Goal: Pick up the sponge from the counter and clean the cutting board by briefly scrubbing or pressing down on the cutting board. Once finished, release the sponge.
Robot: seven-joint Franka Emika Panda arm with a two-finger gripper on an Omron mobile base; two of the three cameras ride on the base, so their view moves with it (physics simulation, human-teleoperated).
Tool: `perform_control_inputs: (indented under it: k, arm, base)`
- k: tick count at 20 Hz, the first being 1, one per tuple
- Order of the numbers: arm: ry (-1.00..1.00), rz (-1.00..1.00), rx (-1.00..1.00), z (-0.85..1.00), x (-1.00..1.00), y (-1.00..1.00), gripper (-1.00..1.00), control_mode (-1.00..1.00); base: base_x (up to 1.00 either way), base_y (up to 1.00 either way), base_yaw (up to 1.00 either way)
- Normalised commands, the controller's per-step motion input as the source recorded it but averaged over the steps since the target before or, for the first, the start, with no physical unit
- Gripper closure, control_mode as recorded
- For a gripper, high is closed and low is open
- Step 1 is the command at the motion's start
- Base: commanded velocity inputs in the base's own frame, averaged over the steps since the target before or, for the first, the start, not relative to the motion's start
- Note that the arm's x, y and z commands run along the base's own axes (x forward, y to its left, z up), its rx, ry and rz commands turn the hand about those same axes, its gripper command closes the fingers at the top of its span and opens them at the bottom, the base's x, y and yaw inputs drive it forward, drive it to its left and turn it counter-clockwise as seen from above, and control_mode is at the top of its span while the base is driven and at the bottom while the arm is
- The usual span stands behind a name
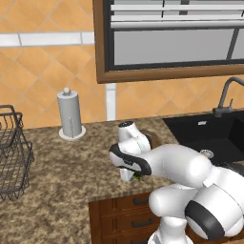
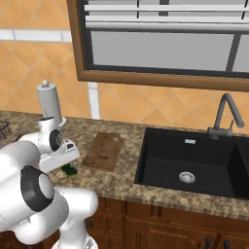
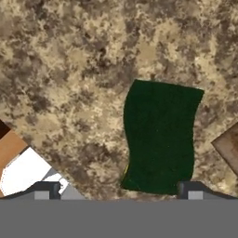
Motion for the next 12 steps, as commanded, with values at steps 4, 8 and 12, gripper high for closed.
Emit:
perform_control_inputs:
  k: [4,8,12]
  arm:
    - [0.00,0.00,0.05,0.00,0.33,-0.17,-1.00,-1.00]
    - [0.03,0.00,0.00,-0.45,0.25,-0.15,-1.00,-1.00]
    - [0.08,0.00,0.00,-0.47,0.01,0.00,-1.00,-1.00]
  base:
    - [0.00,0.00,0.00]
    - [0.00,0.00,0.00]
    - [0.00,0.00,0.00]
